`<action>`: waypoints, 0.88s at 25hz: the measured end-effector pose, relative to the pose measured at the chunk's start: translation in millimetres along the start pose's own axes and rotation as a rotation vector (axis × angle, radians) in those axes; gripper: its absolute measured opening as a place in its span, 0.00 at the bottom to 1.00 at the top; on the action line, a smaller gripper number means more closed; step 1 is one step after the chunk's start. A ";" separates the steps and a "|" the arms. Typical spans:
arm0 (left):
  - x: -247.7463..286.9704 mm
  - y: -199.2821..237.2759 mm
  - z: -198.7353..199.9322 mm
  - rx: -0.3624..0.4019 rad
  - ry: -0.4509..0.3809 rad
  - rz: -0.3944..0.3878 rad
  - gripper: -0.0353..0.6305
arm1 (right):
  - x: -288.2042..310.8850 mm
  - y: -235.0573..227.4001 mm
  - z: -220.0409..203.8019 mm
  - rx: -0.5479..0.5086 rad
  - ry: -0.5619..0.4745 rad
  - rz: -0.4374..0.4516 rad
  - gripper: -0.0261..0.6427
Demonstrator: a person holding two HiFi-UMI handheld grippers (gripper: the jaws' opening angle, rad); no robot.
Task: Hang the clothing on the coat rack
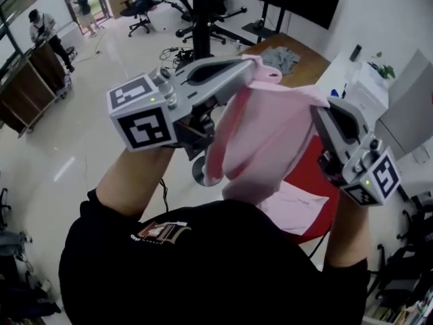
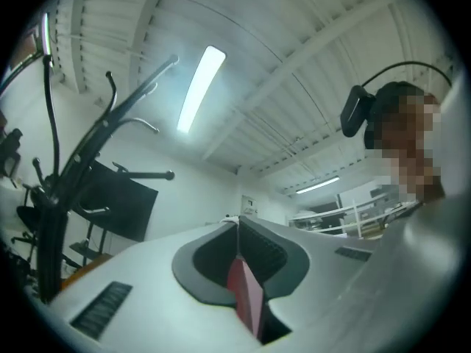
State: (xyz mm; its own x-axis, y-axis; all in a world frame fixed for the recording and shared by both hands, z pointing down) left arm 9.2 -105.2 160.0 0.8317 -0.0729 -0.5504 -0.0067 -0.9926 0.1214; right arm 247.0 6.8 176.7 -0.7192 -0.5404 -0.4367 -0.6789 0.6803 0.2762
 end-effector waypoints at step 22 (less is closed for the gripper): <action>-157.4 75.0 199.0 0.262 -0.100 0.156 0.06 | 258.2 33.8 -79.4 0.171 -0.152 0.232 0.06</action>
State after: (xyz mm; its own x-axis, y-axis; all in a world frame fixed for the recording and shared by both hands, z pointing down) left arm -232.6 -187.6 91.3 0.7509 -0.2225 -0.6218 -0.2835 -0.9590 0.0008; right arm 26.6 -149.0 141.2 -0.8128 -0.2897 -0.5055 -0.4553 0.8571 0.2410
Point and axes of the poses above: the fingertips, and each gripper's own axes: x forward along the fingers, y to its left, z out of its top, the point moved 9 cm from there along -x, backward along the fingers, and after that the axes turned 13 degrees about -y, right-handed, at the moved point
